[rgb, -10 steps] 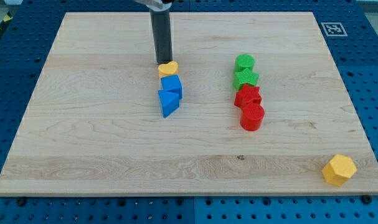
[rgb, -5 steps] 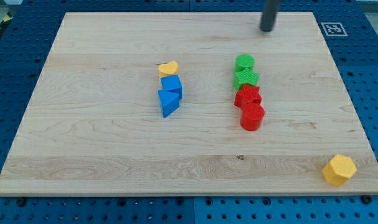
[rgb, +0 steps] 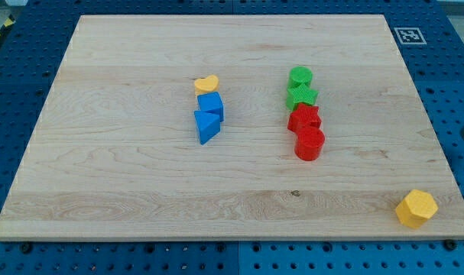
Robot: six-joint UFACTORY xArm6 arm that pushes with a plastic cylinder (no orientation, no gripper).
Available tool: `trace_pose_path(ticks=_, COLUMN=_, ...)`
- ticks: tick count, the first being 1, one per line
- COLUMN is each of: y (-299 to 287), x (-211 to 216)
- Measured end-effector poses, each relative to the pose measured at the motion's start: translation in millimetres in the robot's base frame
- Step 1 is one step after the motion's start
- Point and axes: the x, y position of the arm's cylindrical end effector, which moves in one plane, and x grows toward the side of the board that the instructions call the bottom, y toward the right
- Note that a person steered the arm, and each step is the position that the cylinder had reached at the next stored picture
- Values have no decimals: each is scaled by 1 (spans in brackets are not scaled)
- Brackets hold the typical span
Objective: Slide the yellow hexagon vertically below the red circle
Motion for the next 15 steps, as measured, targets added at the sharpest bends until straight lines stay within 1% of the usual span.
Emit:
trace_pose_path(ticks=1, y=0, x=38)
trace_pose_path(ticks=2, y=-3, x=94)
trace_pose_path(ticks=3, y=-11, x=118)
trace_pose_path(ticks=5, y=-67, x=122)
trace_pose_path(ticks=8, y=-90, x=119)
trace_pose_path(ticks=10, y=-147, x=121)
trace_pose_path(ticks=12, y=-125, x=123)
trace_pose_path(ticks=13, y=-139, x=120)
trace_pose_path(ticks=14, y=-168, x=112)
trace_pose_path(ticks=15, y=-167, x=111)
